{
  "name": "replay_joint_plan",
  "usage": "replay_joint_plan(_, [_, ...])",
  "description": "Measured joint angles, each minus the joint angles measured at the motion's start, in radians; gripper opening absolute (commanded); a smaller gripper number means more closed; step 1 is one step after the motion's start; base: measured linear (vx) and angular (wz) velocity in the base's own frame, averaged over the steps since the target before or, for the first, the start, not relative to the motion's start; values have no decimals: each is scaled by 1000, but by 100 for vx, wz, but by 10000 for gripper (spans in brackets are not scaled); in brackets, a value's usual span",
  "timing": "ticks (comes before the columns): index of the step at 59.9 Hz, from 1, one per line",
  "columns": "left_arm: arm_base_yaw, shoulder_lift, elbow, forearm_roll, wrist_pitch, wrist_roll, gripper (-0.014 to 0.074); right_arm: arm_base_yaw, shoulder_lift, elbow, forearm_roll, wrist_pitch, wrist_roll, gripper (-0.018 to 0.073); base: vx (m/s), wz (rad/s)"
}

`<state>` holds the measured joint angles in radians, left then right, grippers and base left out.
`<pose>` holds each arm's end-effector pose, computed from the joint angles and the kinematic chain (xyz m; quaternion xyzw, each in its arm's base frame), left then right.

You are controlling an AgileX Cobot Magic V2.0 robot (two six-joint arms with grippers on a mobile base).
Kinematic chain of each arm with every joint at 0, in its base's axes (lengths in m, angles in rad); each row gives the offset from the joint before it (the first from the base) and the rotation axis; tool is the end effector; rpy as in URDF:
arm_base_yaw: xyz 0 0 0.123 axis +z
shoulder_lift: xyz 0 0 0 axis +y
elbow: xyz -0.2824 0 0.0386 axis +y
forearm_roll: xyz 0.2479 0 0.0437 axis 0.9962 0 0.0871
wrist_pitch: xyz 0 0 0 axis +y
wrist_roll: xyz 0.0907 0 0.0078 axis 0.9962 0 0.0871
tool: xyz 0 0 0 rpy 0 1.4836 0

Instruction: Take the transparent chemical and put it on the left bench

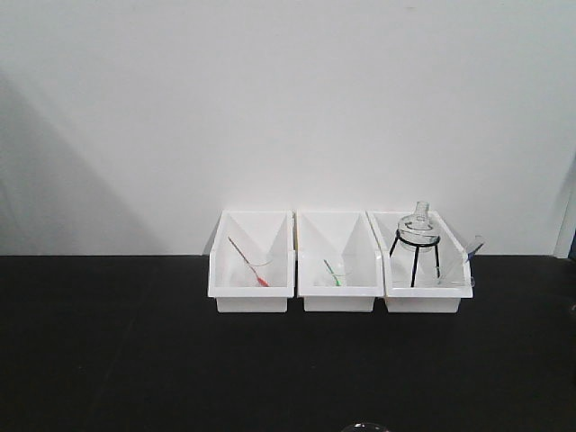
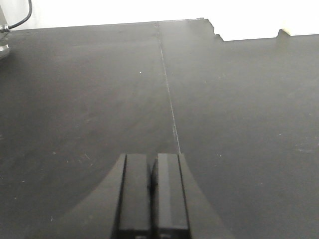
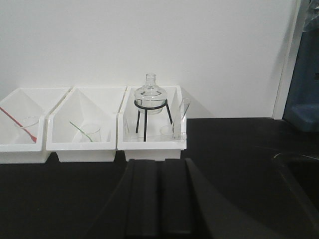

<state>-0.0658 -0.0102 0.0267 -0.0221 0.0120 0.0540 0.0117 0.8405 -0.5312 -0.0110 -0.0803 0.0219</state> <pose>0.0566 -0.0038 0.2035 0.0336 0.6852 -0.0124 0.7274 0.1799 0.0022 0.3123 -0.0006 0.7554 0.0077 0.6552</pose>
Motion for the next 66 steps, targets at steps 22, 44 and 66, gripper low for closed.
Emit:
replay_joint_plan(22, [0,0,0,0,0,0,-3,0,-344,335,-49,-114,4,-4,0,0])
replay_joint_plan(44, [0,0,0,0,0,0,-3,0,-782,560,-49,-54,68,-4,0,0])
replay_joint_plan(66, [0,0,0,0,0,0,-3,0,-850,560,-53,116,83,-4,0,0])
